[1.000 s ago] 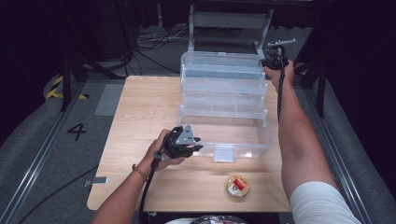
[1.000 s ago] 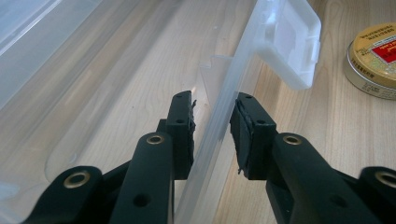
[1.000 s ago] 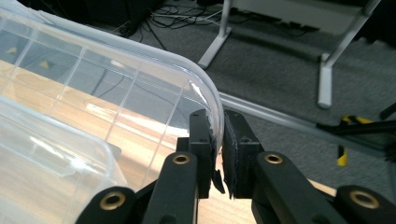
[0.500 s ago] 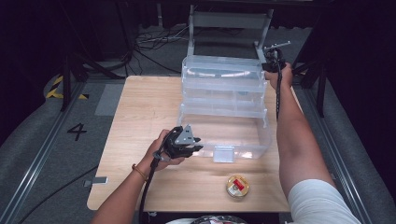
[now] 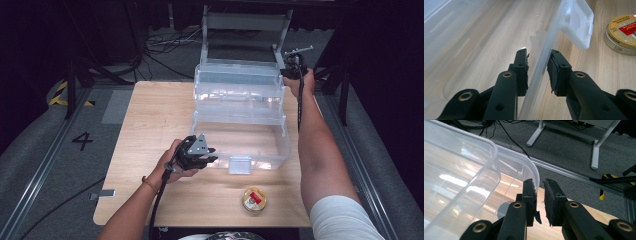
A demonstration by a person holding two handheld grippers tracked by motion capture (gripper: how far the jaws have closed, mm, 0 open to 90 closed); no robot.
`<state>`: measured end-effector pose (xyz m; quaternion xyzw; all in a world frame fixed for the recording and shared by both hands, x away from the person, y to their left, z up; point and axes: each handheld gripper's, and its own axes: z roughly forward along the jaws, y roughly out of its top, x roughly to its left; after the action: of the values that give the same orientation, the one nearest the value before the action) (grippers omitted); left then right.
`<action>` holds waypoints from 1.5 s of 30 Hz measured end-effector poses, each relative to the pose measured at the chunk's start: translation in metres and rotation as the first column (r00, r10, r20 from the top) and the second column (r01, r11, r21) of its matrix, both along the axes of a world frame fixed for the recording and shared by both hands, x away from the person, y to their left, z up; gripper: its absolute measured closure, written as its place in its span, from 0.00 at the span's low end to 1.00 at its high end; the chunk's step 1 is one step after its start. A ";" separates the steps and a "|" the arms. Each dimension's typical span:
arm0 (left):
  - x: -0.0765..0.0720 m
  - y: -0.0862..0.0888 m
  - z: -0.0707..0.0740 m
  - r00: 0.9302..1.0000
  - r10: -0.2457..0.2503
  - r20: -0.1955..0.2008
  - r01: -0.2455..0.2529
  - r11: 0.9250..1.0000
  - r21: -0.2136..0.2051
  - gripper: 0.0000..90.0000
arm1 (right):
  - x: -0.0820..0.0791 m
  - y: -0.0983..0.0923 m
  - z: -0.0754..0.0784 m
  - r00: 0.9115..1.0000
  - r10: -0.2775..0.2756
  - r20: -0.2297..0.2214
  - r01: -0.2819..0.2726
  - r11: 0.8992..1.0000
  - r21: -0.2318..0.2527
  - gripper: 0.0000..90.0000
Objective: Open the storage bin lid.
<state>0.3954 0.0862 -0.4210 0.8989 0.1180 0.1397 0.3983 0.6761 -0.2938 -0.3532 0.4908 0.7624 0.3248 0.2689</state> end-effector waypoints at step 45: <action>-0.001 -0.002 0.000 1.000 -0.009 -0.004 0.009 1.000 0.006 0.81 | -0.109 -0.020 0.042 0.981 0.152 0.123 -0.155 0.988 0.014 0.77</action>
<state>0.3942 0.0843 -0.4206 0.9009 0.1142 0.1365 0.3959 0.5667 -0.3142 -0.3114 0.4131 0.7762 0.3829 0.2833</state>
